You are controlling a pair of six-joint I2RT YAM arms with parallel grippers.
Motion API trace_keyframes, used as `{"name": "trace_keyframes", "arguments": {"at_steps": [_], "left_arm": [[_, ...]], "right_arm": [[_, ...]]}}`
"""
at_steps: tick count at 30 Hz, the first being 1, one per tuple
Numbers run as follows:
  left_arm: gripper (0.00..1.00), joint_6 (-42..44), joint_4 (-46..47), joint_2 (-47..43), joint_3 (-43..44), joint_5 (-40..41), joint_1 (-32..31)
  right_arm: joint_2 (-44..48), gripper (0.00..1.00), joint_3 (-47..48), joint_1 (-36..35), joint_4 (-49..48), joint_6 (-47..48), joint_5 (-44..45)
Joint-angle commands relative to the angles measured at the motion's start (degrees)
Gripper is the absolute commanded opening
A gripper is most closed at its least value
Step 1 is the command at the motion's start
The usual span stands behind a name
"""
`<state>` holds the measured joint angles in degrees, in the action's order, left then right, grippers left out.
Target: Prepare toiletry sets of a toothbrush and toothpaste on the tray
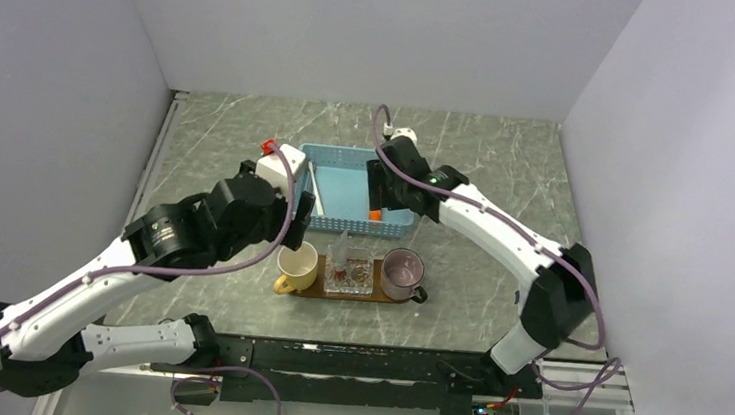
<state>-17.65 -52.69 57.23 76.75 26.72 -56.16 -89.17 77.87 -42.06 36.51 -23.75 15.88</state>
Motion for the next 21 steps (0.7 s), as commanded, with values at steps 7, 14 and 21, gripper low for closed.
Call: {"name": "trace_keyframes", "arguments": {"at_steps": [7,14,21], "left_arm": [[0.98,2.4,8.9,-13.0,-12.7,1.9,0.3],[0.99,4.0,11.2,-17.1,-18.8,0.3,0.2],[1.0,4.3,13.7,-19.5,-23.6,0.3,0.3]], "right_arm": [[-14.7,0.66,9.5,1.3,-0.4,-5.7,1.0],[-22.4,0.65,12.6,1.9,0.3,-8.6,0.6],[-27.8,0.64,14.6,2.2,1.3,-11.1,0.7]]}}
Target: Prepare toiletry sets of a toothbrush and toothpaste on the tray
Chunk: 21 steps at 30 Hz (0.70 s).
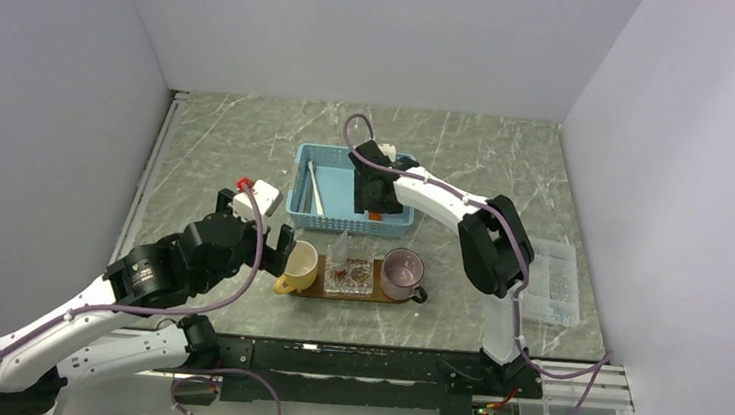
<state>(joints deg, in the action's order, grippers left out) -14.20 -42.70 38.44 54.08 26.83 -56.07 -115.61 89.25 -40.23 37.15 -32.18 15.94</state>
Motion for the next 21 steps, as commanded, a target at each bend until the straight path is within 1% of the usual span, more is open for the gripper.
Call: {"name": "trace_keyframes", "arguments": {"at_steps": [1,6,12,16,21], "left_arm": [[0.99,0.7,3.8,-0.8,-1.3,0.4,0.2],[0.99,0.5,4.6,-0.9,-2.5,-0.4,0.3],[0.99,1.2,5.1,-1.3,-3.3,-0.9,0.8],[1.0,1.1,4.9,-0.8,-3.4,-2.0,1.5],[0.99,1.1,4.8,-0.9,-3.6,-2.1,2.0]], "right_arm": [[-1.9,0.64,3.4,0.4,0.7,-3.0,0.7],[-4.3,0.61,4.2,0.9,0.2,-3.5,0.2],[-5.9,0.49,4.5,1.2,-0.6,-3.5,-0.1],[-5.6,0.38,3.5,1.3,-2.0,-3.7,0.2],[-4.6,0.19,2.4,1.4,-3.7,-3.3,0.7]]}}
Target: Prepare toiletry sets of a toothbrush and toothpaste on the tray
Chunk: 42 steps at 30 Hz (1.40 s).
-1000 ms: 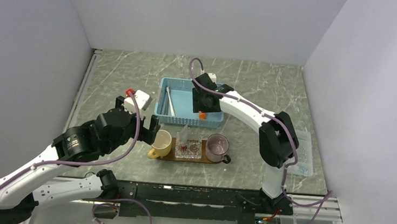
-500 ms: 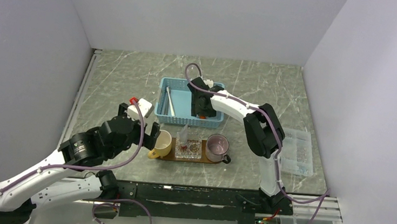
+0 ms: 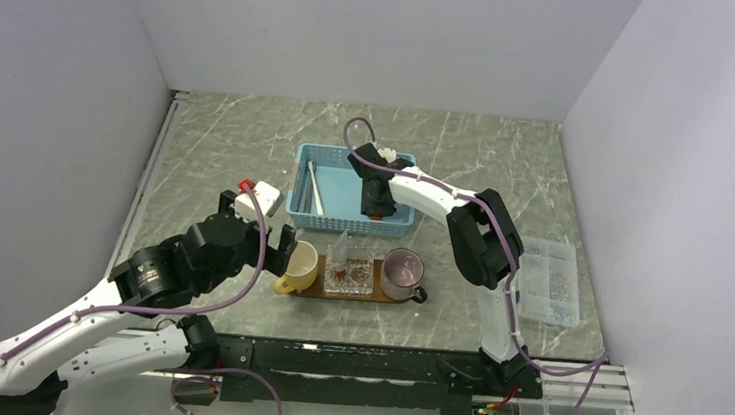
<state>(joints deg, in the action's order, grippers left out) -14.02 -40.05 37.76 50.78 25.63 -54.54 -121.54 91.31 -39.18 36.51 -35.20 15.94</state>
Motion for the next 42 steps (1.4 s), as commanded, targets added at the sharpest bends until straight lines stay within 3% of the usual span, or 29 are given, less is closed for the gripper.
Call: {"name": "trace_keyframes", "arguments": {"at_steps": [1,8,22,34,42], "left_arm": [[1.0,0.9,2.1,-0.3,-0.4,-0.9,0.4],[0.99,0.8,1.9,-0.3,-0.5,-0.2,0.6],[0.99,-0.3,3.1,-0.3,0.2,0.0,1.0],[0.99,-5.4,7.3,0.0,3.9,-10.4,1.0],[0.99,-12.6,16.4,-2.3,0.2,-17.0,1.0]], "right_arm": [[1.7,0.17,0.1,0.3,-3.4,-0.1,0.7],[7.2,0.13,-2.0,0.2,-6.4,1.8,2.5],[30.8,0.15,-15.0,0.1,-22.3,3.5,0.7],[52.7,0.18,-31.8,-1.6,-39.3,-2.0,-9.7],[58.4,0.18,-37.8,-7.5,-49.6,-6.7,-10.4]]}}
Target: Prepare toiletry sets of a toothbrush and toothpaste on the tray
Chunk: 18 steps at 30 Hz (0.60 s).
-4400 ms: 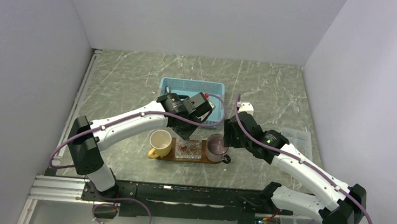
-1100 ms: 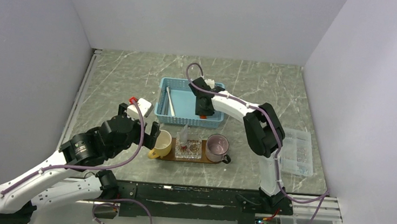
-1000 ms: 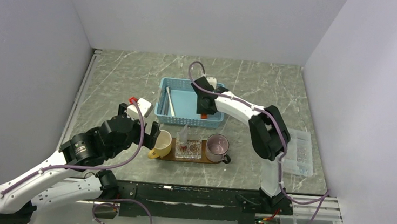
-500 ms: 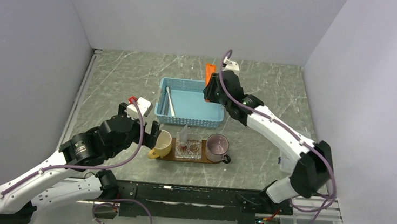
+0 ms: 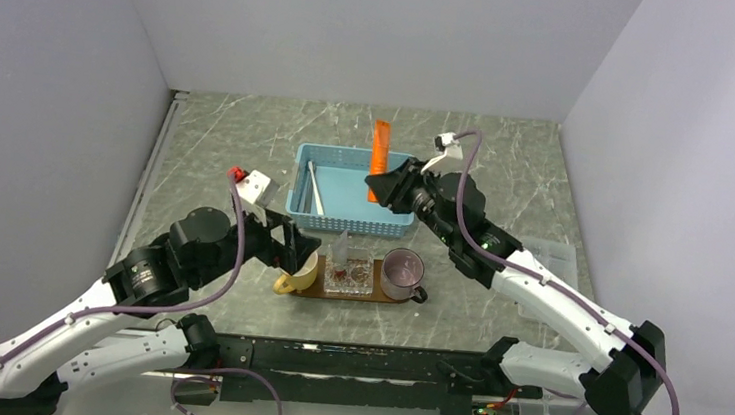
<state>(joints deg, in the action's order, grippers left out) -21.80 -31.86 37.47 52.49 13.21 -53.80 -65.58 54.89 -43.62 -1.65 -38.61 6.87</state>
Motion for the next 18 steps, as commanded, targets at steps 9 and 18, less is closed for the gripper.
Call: {"name": "trace_keyframes", "arguments": {"at_steps": [9,18], "left_arm": [[0.99,-8.3,18.1,-7.3,-8.1,-8.9,0.3],[0.99,-16.3,28.4,-12.0,-13.4,-15.4,0.3]], "right_arm": [[3.3,0.2,-3.6,-11.6,-21.2,-6.0,0.0],[4.5,0.22,-6.1,-12.3,-29.6,-11.1,-7.3]]}}
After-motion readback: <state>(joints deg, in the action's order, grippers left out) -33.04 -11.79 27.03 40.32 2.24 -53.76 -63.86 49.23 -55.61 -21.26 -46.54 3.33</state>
